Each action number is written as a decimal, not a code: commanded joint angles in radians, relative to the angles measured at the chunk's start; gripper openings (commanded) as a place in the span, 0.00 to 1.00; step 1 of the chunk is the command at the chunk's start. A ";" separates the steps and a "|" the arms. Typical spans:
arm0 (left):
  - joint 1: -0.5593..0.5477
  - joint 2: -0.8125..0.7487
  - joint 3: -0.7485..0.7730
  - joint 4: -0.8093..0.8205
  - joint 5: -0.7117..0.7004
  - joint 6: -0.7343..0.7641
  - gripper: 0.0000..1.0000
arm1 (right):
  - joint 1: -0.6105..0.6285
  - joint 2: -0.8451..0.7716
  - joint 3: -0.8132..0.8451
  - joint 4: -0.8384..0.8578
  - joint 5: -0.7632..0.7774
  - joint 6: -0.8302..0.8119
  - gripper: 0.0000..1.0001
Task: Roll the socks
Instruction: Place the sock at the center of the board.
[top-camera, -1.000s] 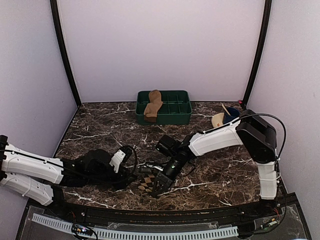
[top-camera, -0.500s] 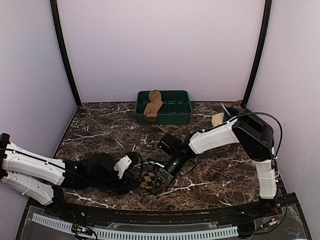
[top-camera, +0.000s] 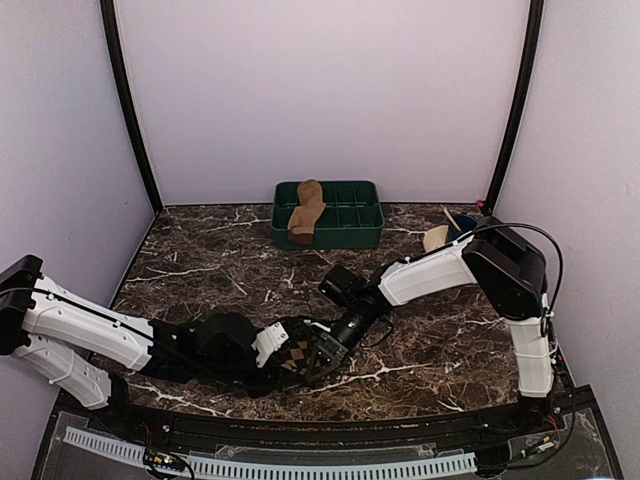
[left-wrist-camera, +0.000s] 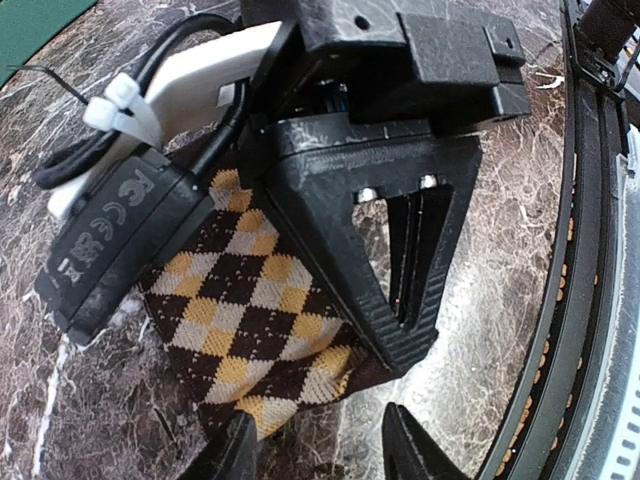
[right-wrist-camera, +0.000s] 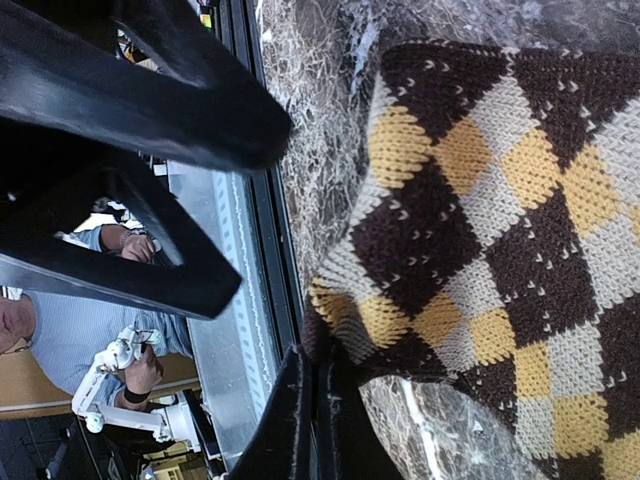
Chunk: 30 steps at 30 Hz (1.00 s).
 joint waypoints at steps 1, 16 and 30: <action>-0.008 0.015 0.032 -0.006 -0.004 0.039 0.45 | -0.012 0.018 0.027 0.007 -0.028 0.004 0.00; -0.016 0.080 0.061 -0.008 0.006 0.172 0.43 | -0.018 0.035 0.041 -0.028 -0.034 -0.017 0.00; -0.047 0.195 0.129 -0.014 -0.054 0.263 0.42 | -0.020 0.029 0.039 -0.046 -0.035 -0.030 0.00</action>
